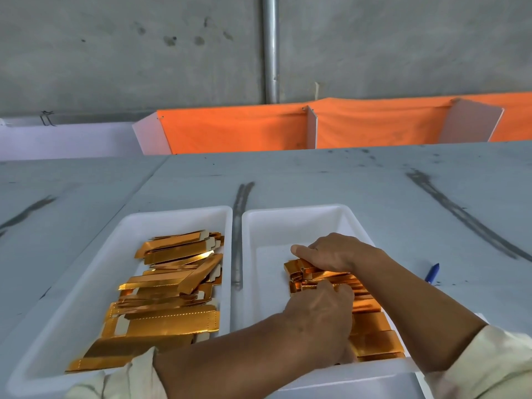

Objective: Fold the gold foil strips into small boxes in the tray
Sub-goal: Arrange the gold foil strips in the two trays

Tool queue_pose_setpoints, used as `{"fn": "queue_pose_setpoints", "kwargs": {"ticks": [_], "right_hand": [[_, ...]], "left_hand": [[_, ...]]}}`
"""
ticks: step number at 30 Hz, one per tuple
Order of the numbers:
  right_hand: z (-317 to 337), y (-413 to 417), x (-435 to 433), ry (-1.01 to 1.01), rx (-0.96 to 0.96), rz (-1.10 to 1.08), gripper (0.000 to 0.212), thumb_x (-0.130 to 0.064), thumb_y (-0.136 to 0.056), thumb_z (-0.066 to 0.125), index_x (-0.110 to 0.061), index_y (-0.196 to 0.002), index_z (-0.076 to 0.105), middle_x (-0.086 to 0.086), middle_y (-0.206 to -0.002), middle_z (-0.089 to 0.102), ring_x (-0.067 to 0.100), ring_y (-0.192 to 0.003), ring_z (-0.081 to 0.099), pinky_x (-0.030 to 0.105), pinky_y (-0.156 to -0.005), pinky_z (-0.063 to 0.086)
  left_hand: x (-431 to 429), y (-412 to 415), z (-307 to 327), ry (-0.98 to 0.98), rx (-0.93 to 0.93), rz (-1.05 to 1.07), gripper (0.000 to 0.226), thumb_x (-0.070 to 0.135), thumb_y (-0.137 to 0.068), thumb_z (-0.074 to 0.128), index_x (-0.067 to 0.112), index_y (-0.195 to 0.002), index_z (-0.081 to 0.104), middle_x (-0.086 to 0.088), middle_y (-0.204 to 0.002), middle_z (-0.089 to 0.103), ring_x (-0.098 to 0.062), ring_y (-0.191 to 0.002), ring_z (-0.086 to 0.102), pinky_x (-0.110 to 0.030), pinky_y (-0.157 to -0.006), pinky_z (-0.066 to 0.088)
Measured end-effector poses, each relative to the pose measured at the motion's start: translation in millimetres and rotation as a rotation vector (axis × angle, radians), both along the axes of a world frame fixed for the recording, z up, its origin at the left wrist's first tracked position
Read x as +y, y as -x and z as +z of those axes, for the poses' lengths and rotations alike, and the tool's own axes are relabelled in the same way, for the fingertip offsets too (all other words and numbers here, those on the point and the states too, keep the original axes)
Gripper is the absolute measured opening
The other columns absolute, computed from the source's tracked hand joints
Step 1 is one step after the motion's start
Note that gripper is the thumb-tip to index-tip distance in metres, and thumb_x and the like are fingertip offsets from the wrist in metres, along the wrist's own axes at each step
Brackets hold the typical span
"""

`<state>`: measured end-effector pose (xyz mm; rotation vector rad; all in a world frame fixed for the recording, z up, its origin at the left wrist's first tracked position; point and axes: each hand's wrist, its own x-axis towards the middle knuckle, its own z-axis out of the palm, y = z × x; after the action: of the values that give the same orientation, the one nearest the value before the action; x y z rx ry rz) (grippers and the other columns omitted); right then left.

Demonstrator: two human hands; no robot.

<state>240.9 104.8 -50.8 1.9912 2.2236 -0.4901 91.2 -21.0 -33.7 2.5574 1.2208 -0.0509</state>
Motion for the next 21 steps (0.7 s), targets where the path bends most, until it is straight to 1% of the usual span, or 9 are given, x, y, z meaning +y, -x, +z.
{"fn": "queue_pose_setpoints", "kwargs": {"ticks": [1, 3, 5, 8, 11, 14, 16, 19, 21], "right_hand": [[-0.3, -0.3, -0.1, 0.001, 0.001, -0.001, 0.082, -0.078, -0.091, 0.01, -0.03, -0.13, 0.062, 0.001, -0.142, 0.056, 0.024, -0.123, 0.053, 0.036, -0.089, 0.038], [-0.8, -0.9, 0.1, 0.003, 0.004, -0.004, 0.081, -0.078, -0.091, 0.01, -0.031, -0.13, 0.062, 0.001, -0.142, 0.056, 0.023, -0.123, 0.053, 0.035, -0.089, 0.037], [-0.4, -1.0, 0.7, 0.002, 0.002, -0.004, 0.081, -0.078, -0.091, 0.01, -0.031, -0.13, 0.062, 0.0, -0.142, 0.056, 0.023, -0.122, 0.053, 0.035, -0.089, 0.037], [0.2, -1.0, 1.4, 0.012, -0.001, 0.004, 0.081, -0.079, -0.09, 0.009, -0.032, -0.132, 0.061, 0.0, -0.144, 0.054, 0.024, -0.126, 0.05, 0.037, -0.094, 0.038], [-1.4, -1.5, 1.9, 0.012, 0.001, -0.005, 0.083, -0.08, -0.089, 0.009, -0.031, -0.136, 0.058, 0.0, -0.149, 0.05, 0.025, -0.131, 0.047, 0.039, -0.098, 0.037], [-2.5, -1.3, 2.5, 0.006, -0.003, -0.004, 0.084, -0.08, -0.089, 0.009, -0.031, -0.136, 0.058, 0.0, -0.149, 0.05, 0.025, -0.131, 0.048, 0.038, -0.097, 0.037], [-2.8, -1.4, 2.9, 0.004, -0.003, 0.001, 0.085, -0.081, -0.088, 0.008, -0.032, -0.136, 0.058, 0.0, -0.149, 0.05, 0.025, -0.132, 0.047, 0.039, -0.098, 0.037], [-3.7, -2.7, 1.8, 0.004, 0.009, -0.006, 0.085, -0.082, -0.087, 0.008, -0.032, -0.136, 0.058, 0.0, -0.149, 0.05, 0.026, -0.131, 0.048, 0.041, -0.1, 0.038], [-4.6, -2.2, 1.4, -0.002, 0.012, -0.009, 0.085, -0.082, -0.087, 0.009, -0.032, -0.135, 0.059, 0.0, -0.148, 0.052, 0.026, -0.13, 0.05, 0.04, -0.099, 0.038]], "left_hand": [[6.2, -21.1, 11.2, 0.054, 0.024, -0.003, 0.069, 0.032, -0.084, 0.073, 0.016, -0.139, 0.034, -0.009, -0.127, 0.049, -0.026, -0.106, 0.056, -0.036, -0.083, 0.048], [9.1, -28.4, 16.2, -0.016, 0.011, -0.031, 0.064, 0.035, -0.085, 0.071, 0.016, -0.136, 0.036, -0.008, -0.124, 0.05, -0.025, -0.103, 0.056, -0.033, -0.078, 0.046], [7.8, -21.3, 15.4, 0.021, 0.003, -0.032, 0.054, 0.039, -0.088, 0.065, 0.016, -0.129, 0.04, -0.005, -0.117, 0.052, -0.022, -0.098, 0.055, -0.031, -0.073, 0.044], [3.1, -20.4, 24.1, 0.013, -0.102, -0.072, 0.035, 0.05, -0.093, 0.052, 0.018, -0.105, 0.048, 0.003, -0.091, 0.049, -0.016, -0.082, 0.052, -0.029, -0.066, 0.041], [-0.3, -21.0, 25.5, 0.014, -0.095, -0.18, 0.034, 0.049, -0.096, 0.044, 0.016, -0.092, 0.052, 0.0, -0.085, 0.056, -0.015, -0.075, 0.054, -0.031, -0.068, 0.047], [2.5, -25.6, 21.0, 0.038, -0.085, -0.206, 0.024, 0.034, -0.097, 0.052, 0.011, -0.099, 0.058, -0.009, -0.099, 0.063, -0.021, -0.088, 0.058, -0.038, -0.078, 0.052], [6.6, -28.8, 16.2, 0.066, -0.078, -0.187, 0.028, 0.03, -0.095, 0.056, 0.009, -0.114, 0.056, -0.012, -0.115, 0.06, -0.024, -0.102, 0.057, -0.038, -0.089, 0.048], [10.2, -30.7, 6.5, 0.017, 0.009, -0.114, 0.039, 0.037, -0.091, 0.061, 0.013, -0.12, 0.053, -0.004, -0.101, 0.057, -0.019, -0.091, 0.055, -0.031, -0.076, 0.046], [12.8, -28.8, -2.4, 0.095, 0.084, 0.011, 0.047, 0.042, -0.089, 0.063, 0.015, -0.125, 0.053, -0.005, -0.107, 0.059, -0.022, -0.097, 0.057, -0.031, -0.079, 0.045]]}}
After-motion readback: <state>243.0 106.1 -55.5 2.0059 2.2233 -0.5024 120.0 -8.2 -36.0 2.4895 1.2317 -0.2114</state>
